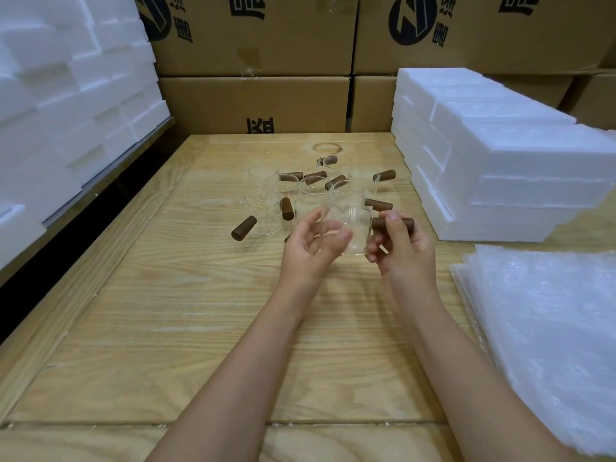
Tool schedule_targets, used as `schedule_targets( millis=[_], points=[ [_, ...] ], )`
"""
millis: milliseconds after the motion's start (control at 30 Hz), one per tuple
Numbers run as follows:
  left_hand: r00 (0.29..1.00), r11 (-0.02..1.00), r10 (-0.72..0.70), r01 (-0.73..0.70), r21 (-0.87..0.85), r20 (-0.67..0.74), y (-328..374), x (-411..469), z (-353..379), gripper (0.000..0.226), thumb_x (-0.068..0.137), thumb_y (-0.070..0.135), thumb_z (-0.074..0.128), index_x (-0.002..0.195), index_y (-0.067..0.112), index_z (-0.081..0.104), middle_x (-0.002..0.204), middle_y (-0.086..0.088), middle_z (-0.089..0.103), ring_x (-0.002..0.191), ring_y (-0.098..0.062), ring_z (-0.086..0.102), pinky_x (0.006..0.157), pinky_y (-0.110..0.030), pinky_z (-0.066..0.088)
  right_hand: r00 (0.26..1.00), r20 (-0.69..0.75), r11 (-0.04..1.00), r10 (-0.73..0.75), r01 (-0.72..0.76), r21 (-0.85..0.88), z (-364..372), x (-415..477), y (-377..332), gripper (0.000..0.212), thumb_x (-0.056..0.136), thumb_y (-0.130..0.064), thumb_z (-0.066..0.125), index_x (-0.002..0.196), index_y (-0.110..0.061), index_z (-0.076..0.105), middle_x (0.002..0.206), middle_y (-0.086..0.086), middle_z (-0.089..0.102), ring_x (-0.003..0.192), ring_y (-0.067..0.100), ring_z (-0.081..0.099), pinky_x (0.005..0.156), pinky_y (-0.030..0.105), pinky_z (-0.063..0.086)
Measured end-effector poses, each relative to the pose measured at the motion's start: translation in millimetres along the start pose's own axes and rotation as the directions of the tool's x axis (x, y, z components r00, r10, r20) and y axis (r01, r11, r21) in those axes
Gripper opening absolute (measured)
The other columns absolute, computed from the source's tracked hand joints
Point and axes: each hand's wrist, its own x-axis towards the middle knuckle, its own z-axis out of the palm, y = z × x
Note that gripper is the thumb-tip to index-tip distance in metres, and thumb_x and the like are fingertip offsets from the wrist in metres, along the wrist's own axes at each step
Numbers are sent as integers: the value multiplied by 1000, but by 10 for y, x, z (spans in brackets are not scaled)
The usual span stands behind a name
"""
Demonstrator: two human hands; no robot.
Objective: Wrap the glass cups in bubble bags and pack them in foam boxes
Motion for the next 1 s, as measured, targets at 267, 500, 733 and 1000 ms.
schedule_targets(
  millis=[267, 500, 733, 1000],
  points=[
    [996, 983, 92, -94, 161, 15, -21, -14, -44, 58, 71, 4, 81, 124, 1, 58, 115, 13, 61, 105, -11, 60, 85, -19, 51, 995, -43, 996, 92, -91, 19, 7, -6, 18, 24, 97, -29, 52, 82, -11, 55, 57, -2, 54, 51, 9, 49, 53, 25, 47],
    [974, 937, 208, -224, 269, 89, 13, -20, -67, 65, 66, 4, 84, 120, 28, 57, 124, -1, 57, 112, -8, 59, 92, -18, 48, 978, -104, 984, 180, -179, 21, 16, 14, 32, 19, 98, -19, 47, 83, -8, 50, 53, -2, 55, 50, 9, 53, 53, 26, 52],
    [950, 892, 266, -308, 332, 165, 15, -2, -124, 75, 59, -2, 87, 117, 34, 55, 125, -2, 59, 119, -6, 56, 105, -25, 43, 976, -126, 982, 180, -170, 84, 5, 40, 47, 14, 90, -6, 43, 79, -4, 52, 57, 3, 59, 65, 20, 58, 64, 31, 57],
    [928, 847, 324, -371, 381, 183, -42, 18, -147, 76, 58, -12, 84, 109, 31, 48, 115, 27, 60, 118, -8, 58, 103, -31, 44, 996, -75, 999, 38, -35, 38, 6, 12, 36, 21, 89, 0, 42, 72, -10, 49, 62, -1, 60, 66, 20, 63, 81, 38, 54]
  ],
)
